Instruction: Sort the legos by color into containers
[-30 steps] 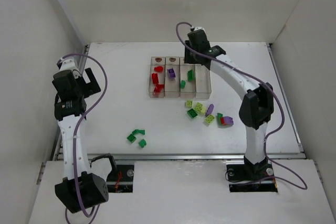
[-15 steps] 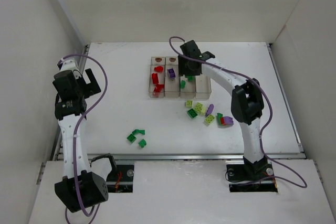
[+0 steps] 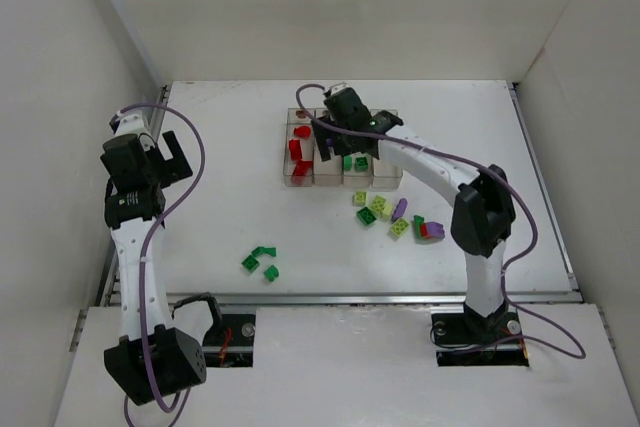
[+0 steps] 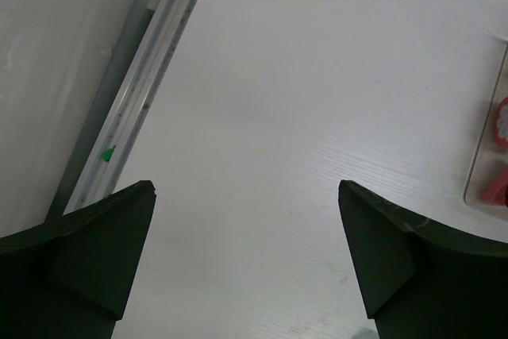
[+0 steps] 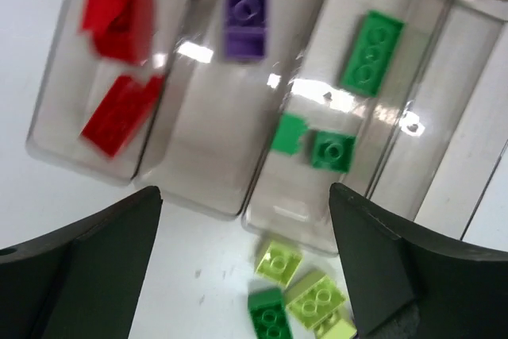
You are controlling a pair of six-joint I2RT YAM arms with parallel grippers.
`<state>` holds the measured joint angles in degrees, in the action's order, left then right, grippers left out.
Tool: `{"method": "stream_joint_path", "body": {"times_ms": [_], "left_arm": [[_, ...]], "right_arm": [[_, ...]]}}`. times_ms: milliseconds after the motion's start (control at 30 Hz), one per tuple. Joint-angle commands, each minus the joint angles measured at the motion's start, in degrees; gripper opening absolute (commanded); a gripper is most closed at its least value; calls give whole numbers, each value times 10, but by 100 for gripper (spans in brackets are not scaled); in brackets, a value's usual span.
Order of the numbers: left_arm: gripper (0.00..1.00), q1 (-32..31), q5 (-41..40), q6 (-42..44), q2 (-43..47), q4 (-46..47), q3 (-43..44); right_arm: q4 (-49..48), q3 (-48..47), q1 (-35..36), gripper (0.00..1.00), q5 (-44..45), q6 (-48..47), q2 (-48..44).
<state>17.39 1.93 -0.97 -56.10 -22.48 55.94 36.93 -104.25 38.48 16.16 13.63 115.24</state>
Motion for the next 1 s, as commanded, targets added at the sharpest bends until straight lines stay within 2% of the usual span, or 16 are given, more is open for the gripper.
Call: {"method": "stream_joint_path", "body": {"times_ms": [0, 33, 100, 133, 267, 333, 467, 667, 767, 833, 967], "left_arm": [[100, 3, 5, -2, 13, 20, -1], [100, 3, 5, -2, 19, 20, -1], [100, 3, -1, -2, 19, 20, -1], [100, 3, -6, -2, 19, 20, -1], [100, 3, -11, -2, 29, 25, -1], [100, 3, -11, -2, 29, 25, -1], [100, 3, -11, -2, 29, 25, -1], [100, 3, -11, 4, 34, 25, -1], [100, 3, -11, 4, 34, 25, -1], [100, 3, -11, 4, 34, 25, -1], [100, 3, -11, 4, 40, 25, -1]], "right_arm": [[-49, 58, 47, 91, -92, -81, -88], [-62, 106, 69, 91, -117, -104, -103], [-69, 144, 118, 91, -161, -171, -122], [-62, 160, 166, 91, -196, -185, -128], [-70, 216, 243, 92, -270, -185, -108], [-87, 216, 265, 93, -271, -171, -85], [-94, 173, 320, 93, -227, -132, -46], [-142, 153, 326, 91, -165, 15, -5], [-150, 138, 326, 82, -127, 68, 26], [-121, 119, 326, 75, -95, 85, 45], [-114, 134, 338, 72, -89, 84, 53]]}}
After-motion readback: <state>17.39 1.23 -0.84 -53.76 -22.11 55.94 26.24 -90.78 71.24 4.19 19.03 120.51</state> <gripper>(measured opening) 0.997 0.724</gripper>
